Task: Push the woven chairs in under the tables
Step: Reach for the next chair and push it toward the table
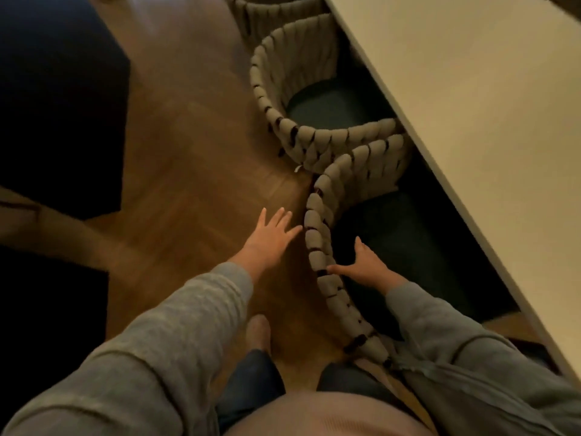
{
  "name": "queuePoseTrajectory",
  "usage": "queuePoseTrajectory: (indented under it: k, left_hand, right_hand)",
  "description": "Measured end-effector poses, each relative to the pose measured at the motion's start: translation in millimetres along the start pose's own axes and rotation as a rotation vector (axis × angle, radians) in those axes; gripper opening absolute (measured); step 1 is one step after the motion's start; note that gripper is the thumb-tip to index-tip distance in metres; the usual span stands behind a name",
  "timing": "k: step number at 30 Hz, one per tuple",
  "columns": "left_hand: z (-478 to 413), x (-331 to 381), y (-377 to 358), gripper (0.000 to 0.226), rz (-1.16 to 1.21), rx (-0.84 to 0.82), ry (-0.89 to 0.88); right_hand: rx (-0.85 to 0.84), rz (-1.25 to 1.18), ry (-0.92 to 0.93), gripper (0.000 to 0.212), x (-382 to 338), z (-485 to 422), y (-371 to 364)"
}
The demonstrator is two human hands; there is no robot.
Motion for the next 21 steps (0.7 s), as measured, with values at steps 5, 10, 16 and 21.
queuePoseTrajectory:
  k: [5, 10, 16, 21]
  left_hand:
    - [-58.7, -36.5, 26.3, 0.094, -0.180, 0.114, -0.248]
    - [-102.2, -16.0, 53.4, 0.091, -0.380, 0.100, -0.463]
    - [-150.2, 4.9, 64.9, 0.079, -0.719, 0.023, -0.617]
    - [-176.4, 1.4, 53.1, 0.068, -0.821, 0.050, -0.806]
  right_hand:
    - [0.179, -0.205, -0.151, 0.126, 6.7, 15.2, -12.7]
    - [0.284, -0.374, -0.390, 0.124, 34.7, 39.4, -40.8]
    - [0.220, -0.607, -0.493, 0.130, 41.4, 45.8, -59.7]
    - [0.050, -0.301, -0.570, 0.105, 14.3, 47.4, -95.3]
Point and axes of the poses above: each hand's wrist, its own z-axis away from the middle knuckle, its own y-axis out of the back of the hand, x = y × z, the point moved 2 cm from there along -z, towards the middle knuckle, and after that the axes turned 2 degrees about y, right-handed, at the moved point
